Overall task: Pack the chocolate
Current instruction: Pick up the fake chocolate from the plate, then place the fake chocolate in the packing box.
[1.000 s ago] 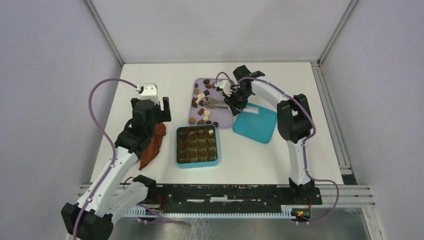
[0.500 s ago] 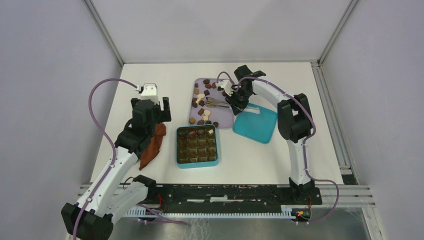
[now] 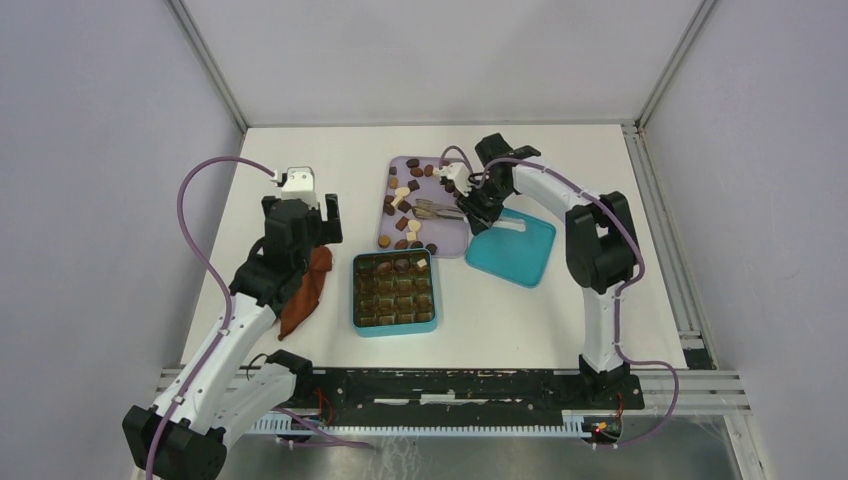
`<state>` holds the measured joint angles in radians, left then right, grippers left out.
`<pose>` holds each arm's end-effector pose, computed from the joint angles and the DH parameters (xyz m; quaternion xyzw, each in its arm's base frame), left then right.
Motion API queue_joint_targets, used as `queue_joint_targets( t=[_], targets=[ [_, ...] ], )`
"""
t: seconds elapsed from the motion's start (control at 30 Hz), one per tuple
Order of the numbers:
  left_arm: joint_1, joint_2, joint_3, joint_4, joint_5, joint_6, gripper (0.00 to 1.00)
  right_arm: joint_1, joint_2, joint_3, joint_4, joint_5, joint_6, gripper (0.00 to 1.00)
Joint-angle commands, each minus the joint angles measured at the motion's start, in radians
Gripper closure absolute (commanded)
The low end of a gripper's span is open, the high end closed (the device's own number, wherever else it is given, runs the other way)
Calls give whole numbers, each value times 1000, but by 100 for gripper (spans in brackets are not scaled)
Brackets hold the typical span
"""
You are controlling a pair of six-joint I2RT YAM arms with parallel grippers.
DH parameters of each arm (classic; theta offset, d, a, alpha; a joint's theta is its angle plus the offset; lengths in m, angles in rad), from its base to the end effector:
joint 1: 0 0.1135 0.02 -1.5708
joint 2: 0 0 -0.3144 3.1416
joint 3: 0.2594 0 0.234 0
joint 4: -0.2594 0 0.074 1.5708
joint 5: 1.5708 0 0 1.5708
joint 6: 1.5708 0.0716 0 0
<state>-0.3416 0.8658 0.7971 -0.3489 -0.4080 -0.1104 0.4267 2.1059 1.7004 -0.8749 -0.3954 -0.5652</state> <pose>0.1732 -0.0314 0.3406 -0.0150 0.8282 0.0459 0.5584 0.4000 0.2121 0.2157 -0.4867 0.8398 0.1841 0.1550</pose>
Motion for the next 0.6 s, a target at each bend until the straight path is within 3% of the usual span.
queue_joint_targets(
  t=[0.0, 0.57],
  targets=[
    [6, -8, 1, 40, 8, 26, 8, -11, -133, -54, 44, -58, -5, 91],
    [6, -30, -5, 45, -9, 34, 7, -15, -533, -408, 118, -254, -125, 93]
  ],
)
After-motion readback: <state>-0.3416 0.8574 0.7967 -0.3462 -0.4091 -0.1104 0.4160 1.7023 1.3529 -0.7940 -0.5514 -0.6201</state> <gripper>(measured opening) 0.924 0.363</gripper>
